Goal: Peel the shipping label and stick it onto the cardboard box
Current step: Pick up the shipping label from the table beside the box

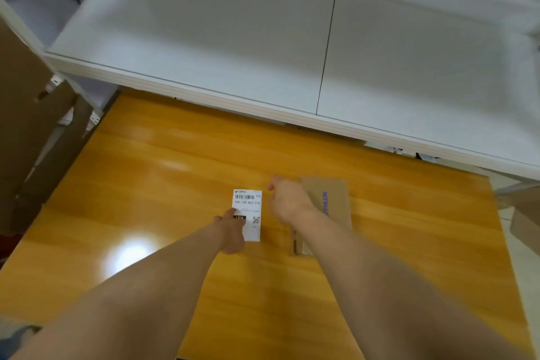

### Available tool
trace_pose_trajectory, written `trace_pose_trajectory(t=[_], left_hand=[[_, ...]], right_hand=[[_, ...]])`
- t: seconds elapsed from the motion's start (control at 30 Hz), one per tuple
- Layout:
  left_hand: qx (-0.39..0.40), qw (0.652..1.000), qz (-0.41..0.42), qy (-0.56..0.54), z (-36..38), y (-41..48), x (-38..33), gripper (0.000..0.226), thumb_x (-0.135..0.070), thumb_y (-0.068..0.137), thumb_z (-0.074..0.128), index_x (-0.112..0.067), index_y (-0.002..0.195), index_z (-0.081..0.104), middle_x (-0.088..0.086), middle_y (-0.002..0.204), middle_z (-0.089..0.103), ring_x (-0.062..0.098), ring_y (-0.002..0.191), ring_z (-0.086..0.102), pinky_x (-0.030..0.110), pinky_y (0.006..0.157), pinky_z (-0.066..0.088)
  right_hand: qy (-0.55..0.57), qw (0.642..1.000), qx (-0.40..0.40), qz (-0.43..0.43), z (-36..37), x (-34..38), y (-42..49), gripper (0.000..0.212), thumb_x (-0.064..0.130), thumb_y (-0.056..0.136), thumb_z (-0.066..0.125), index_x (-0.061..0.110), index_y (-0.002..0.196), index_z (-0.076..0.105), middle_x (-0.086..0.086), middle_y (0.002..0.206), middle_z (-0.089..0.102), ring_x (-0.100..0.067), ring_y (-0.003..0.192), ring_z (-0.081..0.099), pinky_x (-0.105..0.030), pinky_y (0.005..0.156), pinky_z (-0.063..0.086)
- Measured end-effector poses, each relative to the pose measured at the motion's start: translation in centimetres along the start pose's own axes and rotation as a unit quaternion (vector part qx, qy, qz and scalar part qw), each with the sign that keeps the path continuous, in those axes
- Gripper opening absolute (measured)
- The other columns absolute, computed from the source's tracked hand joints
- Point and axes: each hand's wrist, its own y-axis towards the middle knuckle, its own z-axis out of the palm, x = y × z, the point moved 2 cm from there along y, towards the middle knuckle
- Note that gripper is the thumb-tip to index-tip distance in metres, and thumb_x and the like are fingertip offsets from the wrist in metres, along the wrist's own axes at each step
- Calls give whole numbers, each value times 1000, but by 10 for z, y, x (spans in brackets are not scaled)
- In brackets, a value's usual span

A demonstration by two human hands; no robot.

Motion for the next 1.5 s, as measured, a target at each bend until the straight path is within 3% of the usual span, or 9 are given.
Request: trace_pose_trajectory(t=[0.3,0.4,0.47,0.67,0.9,1.1,1.23,1.37,1.5], left_hand=[[63,998,2,-27,14,8,11,64,-24,99,33,-28,158,8,1,168,-9,33,149,7,45,116,17],[55,998,8,-25,15,10,13,65,-22,99,36,-33,158,10,2,168,-8,35,149,10,48,116,20],[44,999,15,-25,15,10,12,65,-20,99,38,-33,157,13,2,167,-9,36,149,8,49,116,21],[-29,982,9,-187,7,17,14,54,-12,98,44,-16,151,34,7,163,13,34,143,28,38,114,30],[-36,860,-76,-503,9,36,22,43,-2,90,46,-4,133,46,20,121,59,30,88,63,37,70,57],[-25,822,-98,-561,8,39,23,30,-3,95,51,-1,125,57,10,80,57,19,58,48,23,40,36],[-16,832,-98,-546,7,37,17,26,-6,95,56,1,120,61,19,88,65,21,54,47,21,38,34],[-41,862,-108,-494,11,40,17,20,-3,94,56,2,110,67,23,113,70,28,78,56,31,55,41],[-52,870,-84,-482,-6,30,27,3,-7,96,59,-7,98,61,15,89,64,22,62,48,29,53,36]], right_hand=[[11,995,85,57,35,-1,5,34,12,104,46,4,135,58,-15,141,60,-31,128,56,-33,100,46],[42,991,96,87,55,-6,10,25,10,103,43,7,116,64,-12,118,67,-26,106,56,-34,90,48],[39,989,109,95,63,-6,12,32,8,102,42,1,129,58,-16,132,61,-24,100,51,-34,87,47],[29,981,158,105,83,-3,12,47,10,102,44,3,148,41,-16,151,47,-32,136,48,-37,111,41],[-34,978,182,98,94,-3,10,49,6,100,45,2,148,39,-21,150,45,-37,137,45,-41,112,38],[-25,978,189,90,99,-8,10,46,7,102,36,7,147,38,-15,148,48,-31,132,50,-35,109,43],[5,982,169,85,101,-12,9,48,3,100,37,9,148,40,-14,146,50,-31,130,51,-37,109,44],[59,980,163,98,99,-17,3,54,4,102,37,12,155,32,-12,154,43,-31,137,46,-35,112,41],[176,971,75,141,79,-20,-1,44,12,101,48,10,145,46,-11,141,58,-30,125,58,-35,100,51]])
